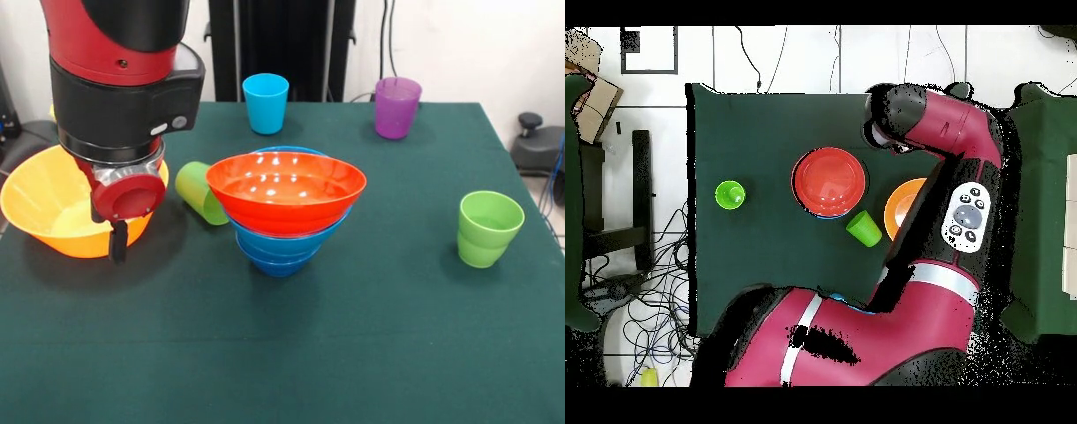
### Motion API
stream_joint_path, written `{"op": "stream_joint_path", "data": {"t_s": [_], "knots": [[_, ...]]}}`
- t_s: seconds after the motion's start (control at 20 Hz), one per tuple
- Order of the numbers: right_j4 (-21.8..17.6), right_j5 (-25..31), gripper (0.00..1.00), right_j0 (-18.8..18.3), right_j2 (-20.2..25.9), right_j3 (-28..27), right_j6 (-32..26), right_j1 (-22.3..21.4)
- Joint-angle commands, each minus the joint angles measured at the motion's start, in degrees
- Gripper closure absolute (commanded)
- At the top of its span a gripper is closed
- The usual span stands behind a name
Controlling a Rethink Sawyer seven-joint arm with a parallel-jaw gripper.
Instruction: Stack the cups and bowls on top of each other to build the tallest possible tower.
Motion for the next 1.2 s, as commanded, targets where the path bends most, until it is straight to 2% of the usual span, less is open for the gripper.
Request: {"op": "stream_joint_path", "data": {"t_s": [0.05, 1.2], "knots": [[-5.72, -2.42, 0.0, -1.6, 8.84, 6.94, -15.43, -1.7], [-9.4, -2.94, 0.0, -2.73, 12.02, 9.61, -13.01, -1.93]]}}
